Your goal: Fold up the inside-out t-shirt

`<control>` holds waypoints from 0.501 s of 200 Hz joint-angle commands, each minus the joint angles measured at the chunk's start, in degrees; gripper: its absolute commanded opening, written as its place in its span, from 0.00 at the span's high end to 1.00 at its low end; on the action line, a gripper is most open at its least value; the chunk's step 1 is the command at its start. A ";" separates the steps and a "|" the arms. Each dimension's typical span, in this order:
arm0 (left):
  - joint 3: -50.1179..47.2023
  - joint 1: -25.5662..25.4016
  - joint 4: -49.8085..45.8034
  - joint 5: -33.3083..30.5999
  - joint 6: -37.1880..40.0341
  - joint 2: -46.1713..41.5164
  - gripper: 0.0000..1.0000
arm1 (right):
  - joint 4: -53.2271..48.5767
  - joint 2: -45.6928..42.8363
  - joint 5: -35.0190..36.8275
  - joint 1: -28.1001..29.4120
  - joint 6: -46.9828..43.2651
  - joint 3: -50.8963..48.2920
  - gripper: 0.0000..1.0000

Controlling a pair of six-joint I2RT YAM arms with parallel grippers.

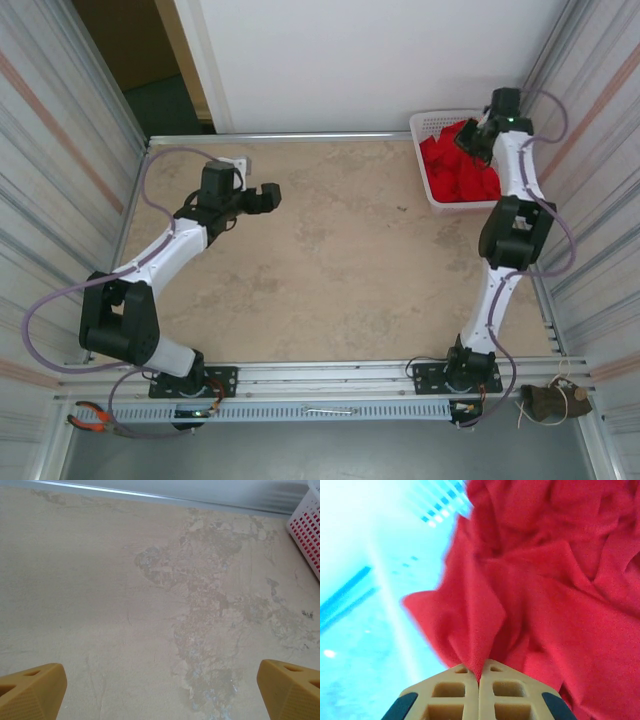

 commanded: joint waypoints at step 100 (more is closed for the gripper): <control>1.16 -0.67 1.39 4.33 -4.94 -8.30 0.01 | 26.45 -19.31 -28.41 17.20 28.01 15.70 1.00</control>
